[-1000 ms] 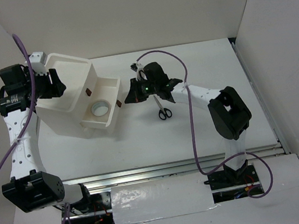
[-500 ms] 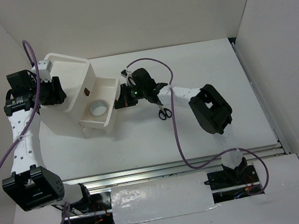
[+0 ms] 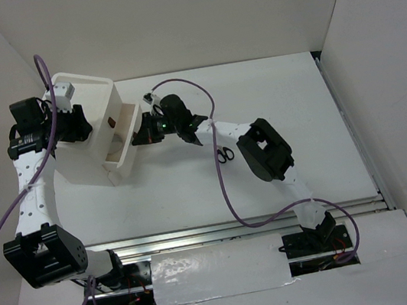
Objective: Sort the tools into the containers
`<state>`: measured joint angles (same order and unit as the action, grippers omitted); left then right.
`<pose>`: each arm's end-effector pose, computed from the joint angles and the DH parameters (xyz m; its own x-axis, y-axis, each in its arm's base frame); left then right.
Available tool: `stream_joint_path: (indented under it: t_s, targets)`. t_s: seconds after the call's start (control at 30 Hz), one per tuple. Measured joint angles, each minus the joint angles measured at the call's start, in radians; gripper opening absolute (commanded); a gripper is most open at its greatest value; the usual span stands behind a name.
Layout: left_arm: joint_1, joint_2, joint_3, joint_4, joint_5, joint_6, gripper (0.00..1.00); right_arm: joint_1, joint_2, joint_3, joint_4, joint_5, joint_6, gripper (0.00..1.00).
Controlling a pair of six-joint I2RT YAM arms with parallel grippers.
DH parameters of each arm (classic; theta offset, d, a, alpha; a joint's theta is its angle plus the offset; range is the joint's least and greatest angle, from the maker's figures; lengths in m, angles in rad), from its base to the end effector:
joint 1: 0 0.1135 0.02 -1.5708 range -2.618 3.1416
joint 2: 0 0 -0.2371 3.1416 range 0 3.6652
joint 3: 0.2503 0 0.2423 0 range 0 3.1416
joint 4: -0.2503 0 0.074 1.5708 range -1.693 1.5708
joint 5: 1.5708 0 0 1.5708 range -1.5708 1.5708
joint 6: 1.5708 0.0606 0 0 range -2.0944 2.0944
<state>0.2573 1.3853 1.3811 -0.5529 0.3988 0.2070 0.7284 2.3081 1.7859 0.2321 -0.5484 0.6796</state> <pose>0.3169 0.0590 0.3369 -0.4831 0.0687 -0.8729 0.1875 0.9819 -0.0265 0.3769 0.3786 0.1880 -0.7573 0.0431 -0.6516 -0.5976 0.3564 0.7182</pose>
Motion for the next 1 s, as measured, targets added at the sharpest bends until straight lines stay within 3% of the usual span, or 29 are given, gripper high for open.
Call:
stream_joint_path:
  t_s: [0.43, 0.63, 0.87, 1.0]
  targets:
    - [0.005, 0.02, -0.005, 0.008, 0.108, 0.089, 0.6, 0.038, 0.136, 0.13, 0.159, -0.014, 0.076, 0.14]
    - [0.008, 0.031, -0.005, 0.021, 0.129, 0.107, 0.59, 0.055, 0.211, 0.196, 0.237, 0.003, 0.114, 0.27]
    - [0.008, 0.04, -0.005, 0.036, 0.139, 0.108, 0.59, 0.058, 0.235, 0.206, 0.285, 0.006, 0.124, 0.5]
    - [0.008, 0.04, -0.005, 0.037, 0.139, 0.107, 0.6, 0.056, 0.234, 0.2, 0.306, -0.014, 0.124, 0.52]
